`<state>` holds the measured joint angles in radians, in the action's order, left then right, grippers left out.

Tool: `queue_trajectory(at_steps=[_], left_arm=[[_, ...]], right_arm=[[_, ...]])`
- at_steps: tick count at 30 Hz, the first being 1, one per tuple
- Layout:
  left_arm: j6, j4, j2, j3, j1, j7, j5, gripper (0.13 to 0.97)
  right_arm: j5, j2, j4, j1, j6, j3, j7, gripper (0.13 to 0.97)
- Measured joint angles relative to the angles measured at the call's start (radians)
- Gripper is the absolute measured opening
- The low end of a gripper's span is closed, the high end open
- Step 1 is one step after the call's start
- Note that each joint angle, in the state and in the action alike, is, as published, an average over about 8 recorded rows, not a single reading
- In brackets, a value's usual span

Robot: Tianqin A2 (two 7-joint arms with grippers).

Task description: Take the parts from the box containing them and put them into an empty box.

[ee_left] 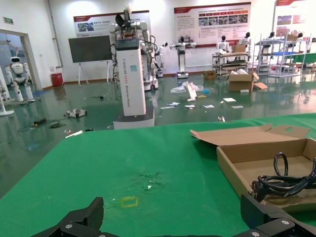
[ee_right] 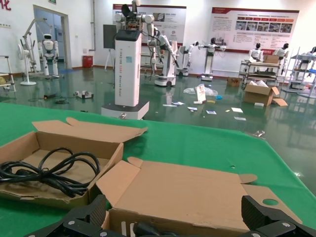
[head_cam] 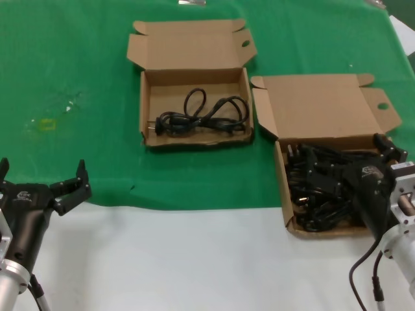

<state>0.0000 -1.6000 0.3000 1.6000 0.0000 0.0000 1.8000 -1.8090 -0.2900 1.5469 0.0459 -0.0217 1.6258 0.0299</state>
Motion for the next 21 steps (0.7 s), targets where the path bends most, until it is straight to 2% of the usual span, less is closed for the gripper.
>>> queue_trajectory(at_steps=[21], left_arm=[[0.000,0.000,0.000,0.000,0.000,0.000,0.000,0.966]], right_arm=[[0.000,0.000,0.000,0.000,0.000,0.000,0.000,0.966]])
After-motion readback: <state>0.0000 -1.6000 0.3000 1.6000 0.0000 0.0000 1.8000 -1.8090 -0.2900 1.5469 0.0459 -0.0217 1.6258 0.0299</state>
